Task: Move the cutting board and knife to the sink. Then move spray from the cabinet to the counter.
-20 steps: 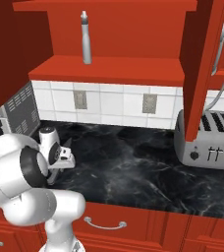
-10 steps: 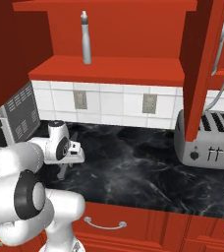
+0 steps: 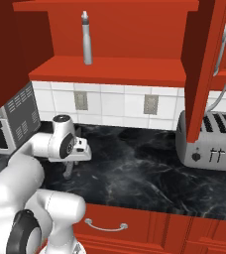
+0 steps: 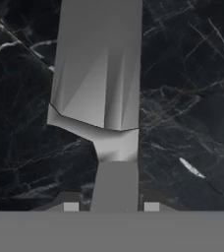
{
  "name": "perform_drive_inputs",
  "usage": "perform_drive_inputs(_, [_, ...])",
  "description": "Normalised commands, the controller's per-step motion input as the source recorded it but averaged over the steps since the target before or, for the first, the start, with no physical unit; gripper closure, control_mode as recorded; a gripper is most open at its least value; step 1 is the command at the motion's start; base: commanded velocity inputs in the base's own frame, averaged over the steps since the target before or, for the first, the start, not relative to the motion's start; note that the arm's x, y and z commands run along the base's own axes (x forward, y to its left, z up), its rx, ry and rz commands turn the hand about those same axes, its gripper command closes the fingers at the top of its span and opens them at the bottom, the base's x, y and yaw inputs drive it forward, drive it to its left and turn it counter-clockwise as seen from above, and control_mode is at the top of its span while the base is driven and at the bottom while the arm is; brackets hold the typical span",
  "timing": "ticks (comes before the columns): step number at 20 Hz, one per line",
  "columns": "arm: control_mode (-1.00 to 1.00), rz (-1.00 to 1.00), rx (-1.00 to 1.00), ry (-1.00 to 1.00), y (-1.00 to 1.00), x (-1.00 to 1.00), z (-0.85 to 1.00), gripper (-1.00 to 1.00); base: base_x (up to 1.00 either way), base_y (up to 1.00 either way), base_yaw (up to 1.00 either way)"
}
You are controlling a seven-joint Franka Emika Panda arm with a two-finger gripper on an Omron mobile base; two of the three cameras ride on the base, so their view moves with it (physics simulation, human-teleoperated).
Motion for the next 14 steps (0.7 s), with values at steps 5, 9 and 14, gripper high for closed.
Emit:
perform_drive_inputs(5, [-1.00, 0.00, 0.00, -0.01, -0.37, -0.48, 0.43, 1.00, 0.00, 0.00, 0.00])
perform_drive_inputs(9, [-1.00, 0.00, 0.00, 0.00, -0.31, -0.46, 0.40, 1.00, 0.00, 0.00, 0.00])
perform_drive_inputs(14, [-1.00, 0.00, 0.00, 0.00, -0.28, -0.39, 0.42, 1.00, 0.00, 0.00, 0.00])
